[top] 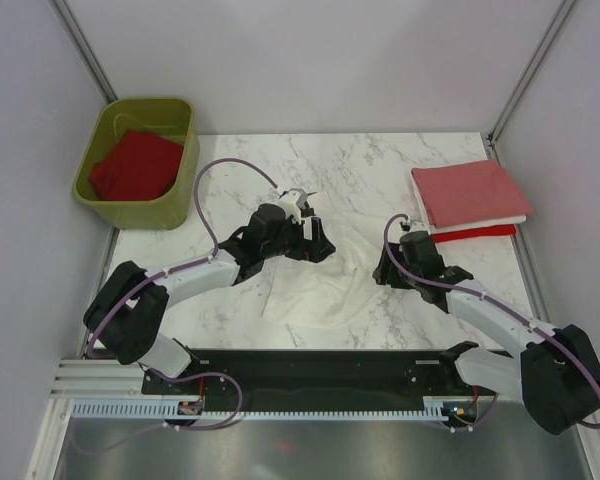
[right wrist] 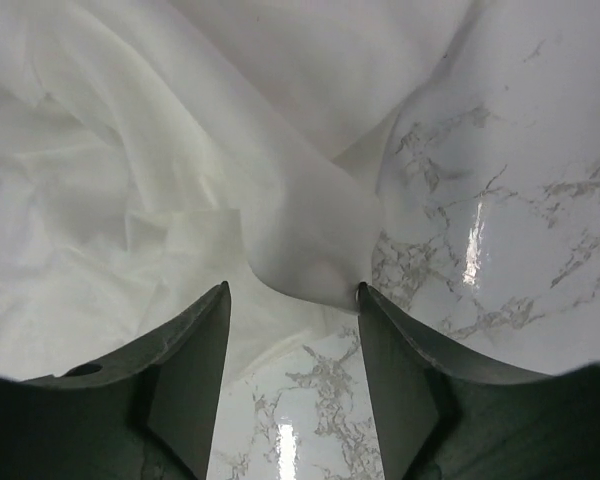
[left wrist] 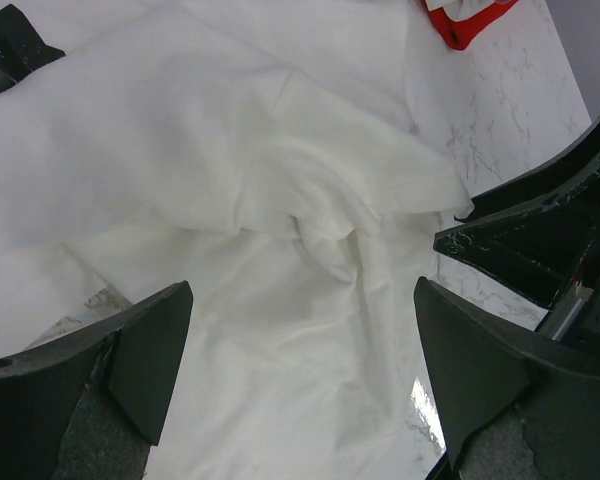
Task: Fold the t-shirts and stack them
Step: Flatten the tshirt out
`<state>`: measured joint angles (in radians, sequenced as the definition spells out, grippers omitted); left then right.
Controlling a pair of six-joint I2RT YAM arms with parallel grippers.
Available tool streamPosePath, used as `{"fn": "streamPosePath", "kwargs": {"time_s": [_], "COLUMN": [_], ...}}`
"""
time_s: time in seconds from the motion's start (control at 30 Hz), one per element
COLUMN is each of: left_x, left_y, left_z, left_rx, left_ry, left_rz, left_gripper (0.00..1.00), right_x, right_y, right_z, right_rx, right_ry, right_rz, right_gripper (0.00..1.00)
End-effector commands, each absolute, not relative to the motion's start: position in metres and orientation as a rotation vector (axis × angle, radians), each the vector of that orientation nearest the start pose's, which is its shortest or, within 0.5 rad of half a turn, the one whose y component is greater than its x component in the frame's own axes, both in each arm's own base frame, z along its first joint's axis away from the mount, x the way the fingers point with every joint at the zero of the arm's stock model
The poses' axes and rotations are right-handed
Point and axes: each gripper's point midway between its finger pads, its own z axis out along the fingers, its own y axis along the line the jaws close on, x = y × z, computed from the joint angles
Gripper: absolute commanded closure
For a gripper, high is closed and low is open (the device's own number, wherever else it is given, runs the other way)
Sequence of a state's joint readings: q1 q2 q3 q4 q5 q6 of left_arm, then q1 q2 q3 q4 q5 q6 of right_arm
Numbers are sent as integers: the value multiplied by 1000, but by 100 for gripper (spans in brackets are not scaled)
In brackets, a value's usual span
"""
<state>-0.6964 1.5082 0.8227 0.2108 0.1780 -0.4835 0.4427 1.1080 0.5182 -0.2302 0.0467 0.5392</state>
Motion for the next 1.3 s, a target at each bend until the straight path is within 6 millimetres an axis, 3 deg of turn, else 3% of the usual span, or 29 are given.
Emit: {"fn": "streamPosePath", "kwargs": {"time_s": [0.0, 0.17, 0.43, 0.53, 0.6, 0.77, 1.0, 1.13, 1.27], "left_x": [305, 305, 304, 303, 303, 304, 303, 303, 303], "left_y": [-321, -320, -319, -318, -318, -317, -317, -317, -317], "left_z": [140, 140, 140, 141, 142, 144, 144, 147, 149], "left_rx": [393, 389, 390, 390, 387, 382, 384, 380, 382], "left_ry": [2084, 2087, 2086, 2083, 2081, 2077, 2076, 2071, 2066], "left_rz": [-884, -884, -882, -883, -881, -879, -878, -882, -883], "left_gripper": [1, 1, 1, 1, 1, 1, 1, 1, 1], "right_x": [268, 272, 278, 278, 282, 283, 299, 300, 294], "right_y": [138, 132, 113, 105, 101, 103, 87, 89, 89], "right_z": [63, 64, 64, 69, 79, 82, 69, 57, 35], "right_rx": [138, 158, 235, 296, 340, 458, 683, 799, 897], "right_ry": [2346, 2333, 2316, 2279, 2234, 2205, 2175, 2157, 2205], "right_rz": [422, 381, 282, 321, 385, 507, 640, 845, 890], "right_gripper": [38, 19, 20, 13, 11, 8, 25, 23, 17]}}
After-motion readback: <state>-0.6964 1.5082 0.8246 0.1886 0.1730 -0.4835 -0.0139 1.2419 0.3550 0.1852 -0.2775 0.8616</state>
